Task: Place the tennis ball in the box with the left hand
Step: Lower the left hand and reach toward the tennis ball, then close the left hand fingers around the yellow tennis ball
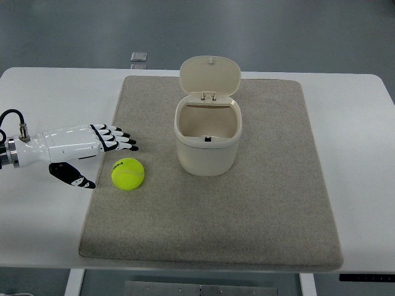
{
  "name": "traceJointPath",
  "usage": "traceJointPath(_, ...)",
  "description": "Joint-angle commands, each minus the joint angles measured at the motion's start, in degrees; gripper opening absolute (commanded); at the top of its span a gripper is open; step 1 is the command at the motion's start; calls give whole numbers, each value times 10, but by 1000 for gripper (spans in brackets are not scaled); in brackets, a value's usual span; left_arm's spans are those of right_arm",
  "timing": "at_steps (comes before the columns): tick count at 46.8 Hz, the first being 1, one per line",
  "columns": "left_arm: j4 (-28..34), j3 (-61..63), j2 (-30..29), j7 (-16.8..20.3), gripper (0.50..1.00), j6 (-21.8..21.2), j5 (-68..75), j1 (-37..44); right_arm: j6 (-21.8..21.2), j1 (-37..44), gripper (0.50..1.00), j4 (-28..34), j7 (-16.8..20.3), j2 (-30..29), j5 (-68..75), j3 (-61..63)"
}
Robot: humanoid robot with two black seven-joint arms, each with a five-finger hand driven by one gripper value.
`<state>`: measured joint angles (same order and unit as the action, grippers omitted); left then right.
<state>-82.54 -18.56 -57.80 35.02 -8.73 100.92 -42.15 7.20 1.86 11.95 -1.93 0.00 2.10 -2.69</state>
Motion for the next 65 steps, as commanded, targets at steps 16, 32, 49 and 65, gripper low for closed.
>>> traceJointPath(16,5,1,40,0,981,3,86,-30,0,0,901,0,0,0,0,0)
traceJointPath(32,12,1,54,0,932,24,144,-35,0,0,901,0,0,0,0,0)
traceJointPath(49,12,1,57,0,851,29,152,-38,0,0,901,0,0,0,0,0)
traceJointPath(65,20,1,64,0,786,29,153,-39,0,0,901,0,0,0,0,0)
